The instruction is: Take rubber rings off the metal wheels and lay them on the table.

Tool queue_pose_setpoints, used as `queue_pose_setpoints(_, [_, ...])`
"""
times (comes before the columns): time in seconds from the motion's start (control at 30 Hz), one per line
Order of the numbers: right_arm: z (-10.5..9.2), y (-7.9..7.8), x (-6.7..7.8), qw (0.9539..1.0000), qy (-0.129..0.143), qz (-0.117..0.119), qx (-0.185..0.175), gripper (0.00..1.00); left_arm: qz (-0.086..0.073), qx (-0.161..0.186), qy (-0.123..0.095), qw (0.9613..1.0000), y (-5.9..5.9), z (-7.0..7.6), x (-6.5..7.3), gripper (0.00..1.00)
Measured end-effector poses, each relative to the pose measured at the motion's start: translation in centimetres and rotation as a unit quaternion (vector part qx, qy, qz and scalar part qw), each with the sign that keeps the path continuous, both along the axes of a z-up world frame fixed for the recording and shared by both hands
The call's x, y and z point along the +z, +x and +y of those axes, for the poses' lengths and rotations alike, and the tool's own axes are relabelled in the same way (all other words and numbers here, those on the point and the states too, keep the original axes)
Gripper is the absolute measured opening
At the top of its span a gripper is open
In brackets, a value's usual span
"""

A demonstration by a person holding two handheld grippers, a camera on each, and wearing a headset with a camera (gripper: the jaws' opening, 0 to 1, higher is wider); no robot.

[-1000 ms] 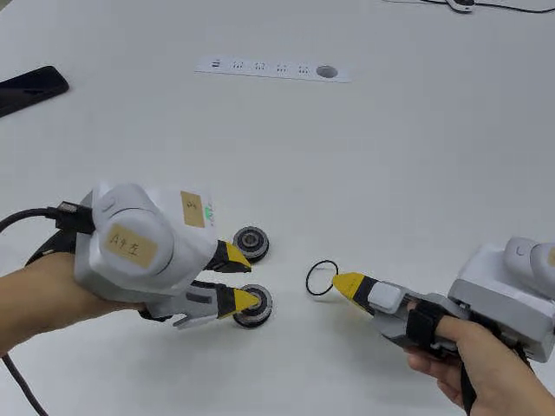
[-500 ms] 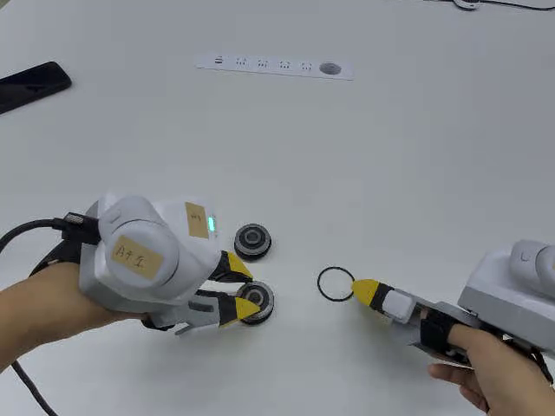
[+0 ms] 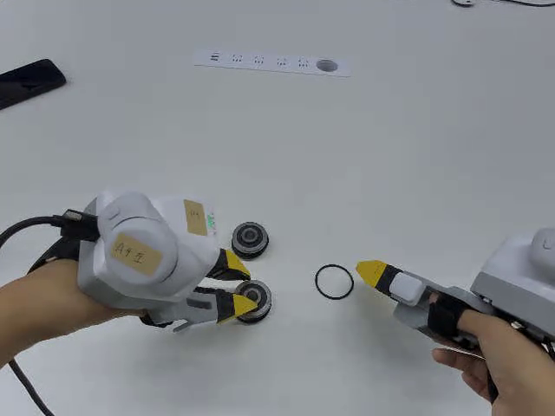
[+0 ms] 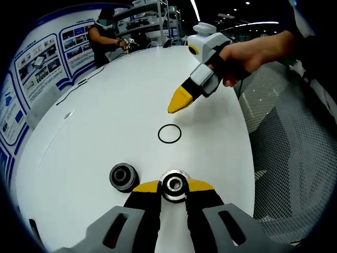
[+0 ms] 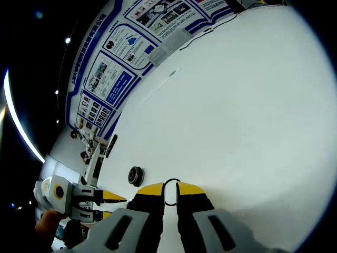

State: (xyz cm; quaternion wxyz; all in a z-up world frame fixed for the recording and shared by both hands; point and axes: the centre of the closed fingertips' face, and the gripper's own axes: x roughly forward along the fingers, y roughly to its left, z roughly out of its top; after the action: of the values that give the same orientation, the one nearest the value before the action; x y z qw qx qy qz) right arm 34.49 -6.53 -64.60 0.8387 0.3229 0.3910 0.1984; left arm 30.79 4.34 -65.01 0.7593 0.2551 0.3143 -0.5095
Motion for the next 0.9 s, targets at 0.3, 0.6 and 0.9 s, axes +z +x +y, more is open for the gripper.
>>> queue_pose_setpoints(0.3, [0.6,0.0,0.2,0.9999,0.009,0.001,0.004,0.09,0.004,-0.001,0.002,1.0,-0.1,0.1,-0.5,0.17])
queue_pose_setpoints(0.6, [1.6,0.0,0.5,0.9996,0.02,0.0,0.017,0.09,0.011,0.002,-0.003,0.9999,-0.1,-0.1,-0.6,0.14])
queue_pose_setpoints(0.9, [2.8,0.0,1.2,0.9987,0.042,-0.004,0.028,0.09,0.014,0.006,-0.005,0.9999,-0.1,-0.1,-0.5,0.14])
